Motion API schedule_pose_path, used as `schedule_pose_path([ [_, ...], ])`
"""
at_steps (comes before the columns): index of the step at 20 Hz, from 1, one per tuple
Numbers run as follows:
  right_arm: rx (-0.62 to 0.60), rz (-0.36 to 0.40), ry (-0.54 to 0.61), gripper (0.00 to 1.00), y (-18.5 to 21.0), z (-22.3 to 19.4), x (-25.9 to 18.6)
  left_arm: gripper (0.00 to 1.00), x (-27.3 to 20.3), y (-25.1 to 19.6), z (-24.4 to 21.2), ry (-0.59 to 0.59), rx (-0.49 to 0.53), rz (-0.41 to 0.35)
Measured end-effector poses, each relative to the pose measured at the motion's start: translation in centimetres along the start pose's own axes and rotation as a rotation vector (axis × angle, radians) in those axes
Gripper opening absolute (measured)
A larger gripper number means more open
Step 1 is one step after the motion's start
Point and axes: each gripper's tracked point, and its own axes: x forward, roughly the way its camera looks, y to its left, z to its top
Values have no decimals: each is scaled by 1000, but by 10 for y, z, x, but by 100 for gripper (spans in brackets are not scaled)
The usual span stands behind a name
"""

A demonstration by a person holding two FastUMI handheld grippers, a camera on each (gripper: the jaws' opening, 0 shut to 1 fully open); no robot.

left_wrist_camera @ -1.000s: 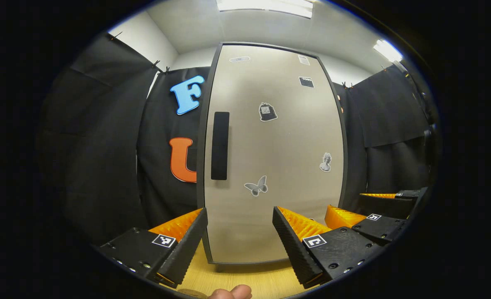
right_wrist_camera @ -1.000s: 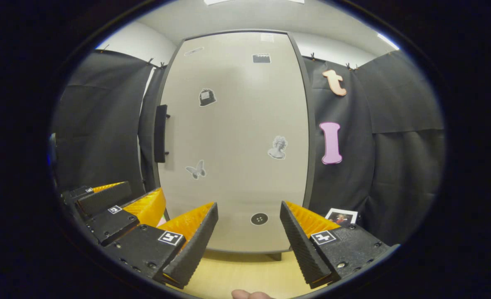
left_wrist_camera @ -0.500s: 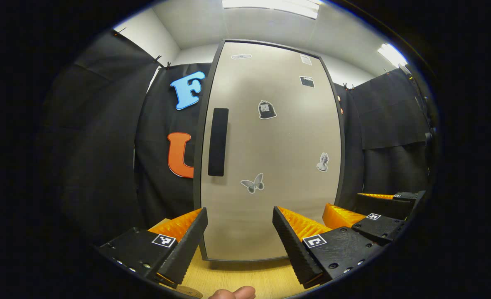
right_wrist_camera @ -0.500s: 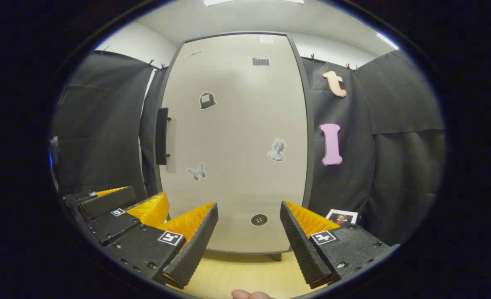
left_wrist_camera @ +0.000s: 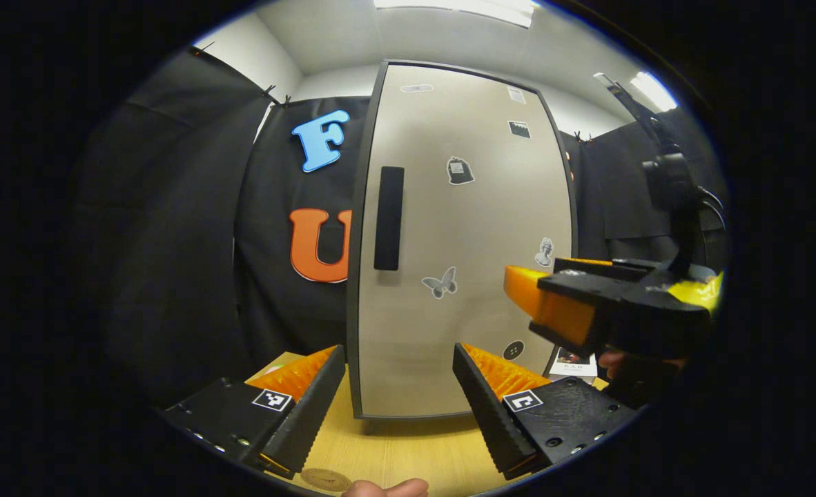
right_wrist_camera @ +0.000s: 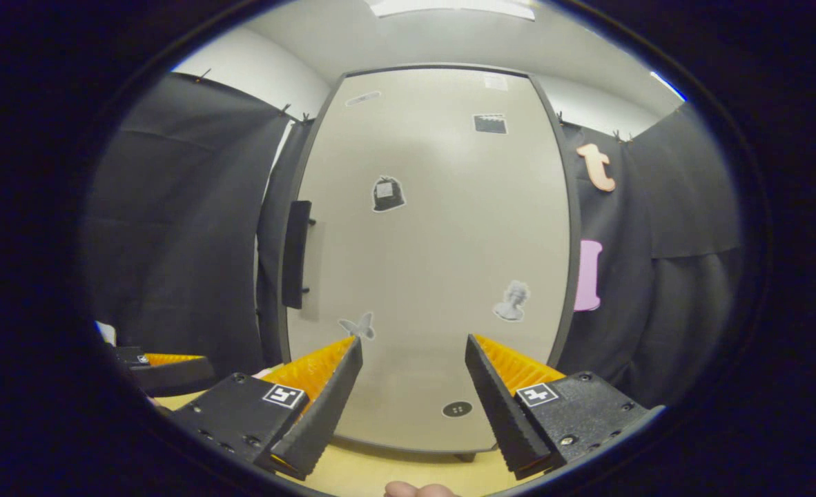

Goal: Open the cabinet door with the right hand, grasp the bottle in the cabinet with the left hand and place it on the coaster, then close the cabinet door with the right hand.

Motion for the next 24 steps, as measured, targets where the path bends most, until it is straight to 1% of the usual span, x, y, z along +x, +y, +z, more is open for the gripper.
schedule_pose_path([
  [2, -13, 34, -5, 95, 16, 6, 12, 95, -12, 14, -6, 7, 26, 27],
  [3, -16, 56, -21, 97, 28, 12, 18, 95, -17, 21, -6, 2, 32, 37],
  [6, -46, 109, -41, 97, 58, 21, 31, 95, -33, 33, -13, 6, 33, 61],
  [7, -66, 106, -48, 97, 60, 21, 35, 95, -39, 38, -17, 19, 27, 75],
  [9, -105, 92, -85, 99, 66, 29, 41, 95, -47, 35, -19, 27, 8, 64],
  [10, -121, 104, -108, 99, 75, 35, 46, 95, -50, 33, -18, 24, 7, 58],
  [12, -159, 96, -145, 99, 88, 47, 62, 95, -54, 32, -19, 19, 22, 54],
  [13, -160, 88, -160, 99, 90, 50, 69, 95, -55, 33, -19, 22, 32, 60],
  [15, -113, 115, -221, 99, 102, 66, 76, 95, -54, 35, -20, 27, 34, 70],
  [16, -108, 113, -229, 99, 105, 69, 79, 95, -54, 37, -20, 26, 33, 78],
  [18, -124, 90, -186, 99, 103, 57, 90, 95, -56, 37, -19, 27, 22, 81],
  [20, -110, 114, -132, 98, 112, 47, 97, 95, -57, 42, -23, 38, 26, 85],
  [21, -122, 117, -111, 95, 112, 42, 100, 95, -59, 46, -25, 43, 34, 95],
  [22, -132, 139, -116, 93, 116, 43, 101, 95, -60, 49, -27, 48, 36, 99],
  [23, -143, 153, -117, 82, 120, 44, 102, 95, -62, 48, -29, 53, 34, 104],
  [24, -148, 164, -121, 74, 122, 46, 103, 95, -63, 50, -32, 59, 28, 108],
])
